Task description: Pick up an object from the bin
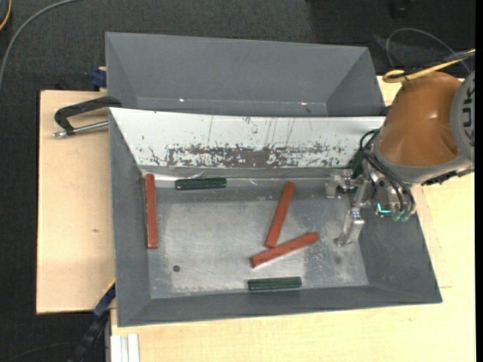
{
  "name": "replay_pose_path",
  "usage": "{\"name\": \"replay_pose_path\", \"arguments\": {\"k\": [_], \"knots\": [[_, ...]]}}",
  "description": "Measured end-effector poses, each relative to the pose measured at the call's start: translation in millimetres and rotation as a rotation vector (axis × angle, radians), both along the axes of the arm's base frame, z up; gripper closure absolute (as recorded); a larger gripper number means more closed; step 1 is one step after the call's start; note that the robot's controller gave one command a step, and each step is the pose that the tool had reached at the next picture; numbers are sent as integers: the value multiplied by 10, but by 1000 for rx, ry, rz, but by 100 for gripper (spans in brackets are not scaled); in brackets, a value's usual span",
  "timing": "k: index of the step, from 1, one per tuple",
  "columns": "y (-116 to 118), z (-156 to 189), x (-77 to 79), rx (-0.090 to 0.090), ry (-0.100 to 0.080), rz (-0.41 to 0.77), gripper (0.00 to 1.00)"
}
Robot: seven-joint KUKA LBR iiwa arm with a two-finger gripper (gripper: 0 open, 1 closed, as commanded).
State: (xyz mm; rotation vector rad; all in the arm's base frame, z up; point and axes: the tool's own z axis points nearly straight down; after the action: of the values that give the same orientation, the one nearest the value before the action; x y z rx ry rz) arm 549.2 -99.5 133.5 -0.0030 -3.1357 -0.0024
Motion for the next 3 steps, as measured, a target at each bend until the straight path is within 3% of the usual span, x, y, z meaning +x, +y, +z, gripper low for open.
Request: {"name": "replay_pose_path", "arguments": {"k": [1, 2, 3], "knots": [[4, 47, 20, -1, -8, 2, 100], [5, 47, 20, -1, -8, 3, 0], [383, -658, -376, 2, 1, 139, 0]]}}
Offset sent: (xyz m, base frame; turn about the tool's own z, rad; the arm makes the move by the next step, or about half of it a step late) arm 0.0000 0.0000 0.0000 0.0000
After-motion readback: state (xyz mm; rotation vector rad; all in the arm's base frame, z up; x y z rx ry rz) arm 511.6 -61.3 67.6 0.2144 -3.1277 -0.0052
